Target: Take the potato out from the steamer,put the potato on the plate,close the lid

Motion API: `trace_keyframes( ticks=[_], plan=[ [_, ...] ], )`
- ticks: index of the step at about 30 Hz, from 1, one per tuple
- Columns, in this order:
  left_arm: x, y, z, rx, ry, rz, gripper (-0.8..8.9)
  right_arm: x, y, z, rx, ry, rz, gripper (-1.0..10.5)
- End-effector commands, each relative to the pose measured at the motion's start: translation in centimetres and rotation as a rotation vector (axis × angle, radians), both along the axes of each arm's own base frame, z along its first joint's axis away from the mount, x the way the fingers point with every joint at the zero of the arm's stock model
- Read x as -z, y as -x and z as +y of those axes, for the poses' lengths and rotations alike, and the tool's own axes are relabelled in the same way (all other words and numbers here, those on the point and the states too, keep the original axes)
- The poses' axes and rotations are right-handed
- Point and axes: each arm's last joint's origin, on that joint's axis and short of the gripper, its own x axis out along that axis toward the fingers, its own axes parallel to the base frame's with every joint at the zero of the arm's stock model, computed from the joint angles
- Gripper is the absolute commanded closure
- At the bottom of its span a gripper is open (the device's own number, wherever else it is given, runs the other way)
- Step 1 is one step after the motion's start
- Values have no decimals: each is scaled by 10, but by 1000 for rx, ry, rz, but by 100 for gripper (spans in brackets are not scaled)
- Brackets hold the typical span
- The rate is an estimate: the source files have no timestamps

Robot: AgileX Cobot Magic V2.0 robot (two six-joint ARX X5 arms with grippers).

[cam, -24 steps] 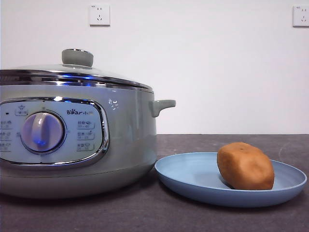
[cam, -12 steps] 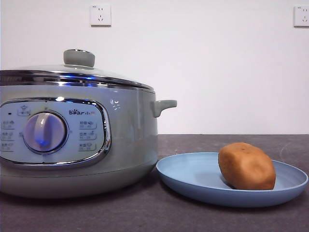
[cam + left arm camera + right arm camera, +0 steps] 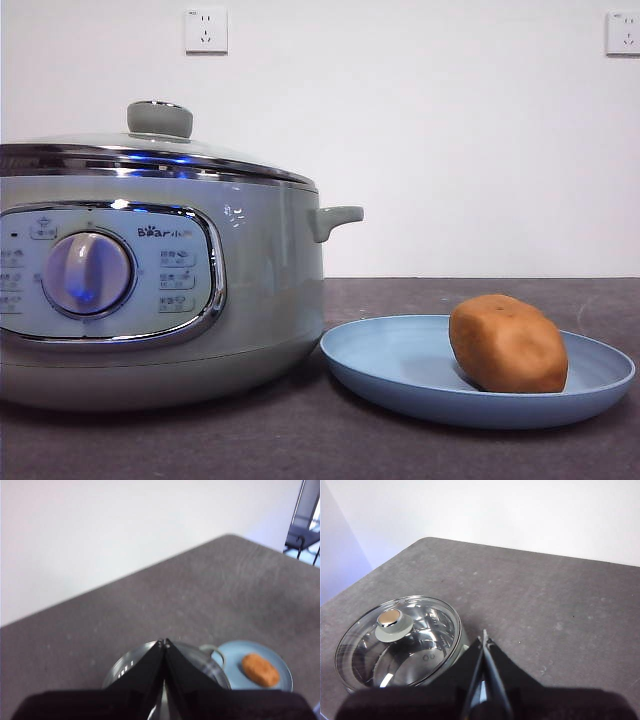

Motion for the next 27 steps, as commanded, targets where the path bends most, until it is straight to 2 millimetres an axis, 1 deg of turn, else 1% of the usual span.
trace_keyframes(
  ticks=[1,9,17,22,24,27],
  plan=[
    [2,-3,-2,5,-14,20,817,-1,1,0,-2,-3,-10,947],
    [6,-15,-9,6,-37,60,817,-1,1,0,-2,-2,-10,947],
    [11,-36,-22,5,-70,116,817,-1,1,0,-2,-2,-10,947],
    [11,-35,-19,-3,-78,108,817,-1,1,0,-2,-2,-10,947],
    [9,-33,-15,-23,-46,98,817,-1,1,0,-2,-2,-10,947],
    [10,-34,-12,-59,6,58,817,-1,1,0,-2,-2,-10,948]
  ],
)
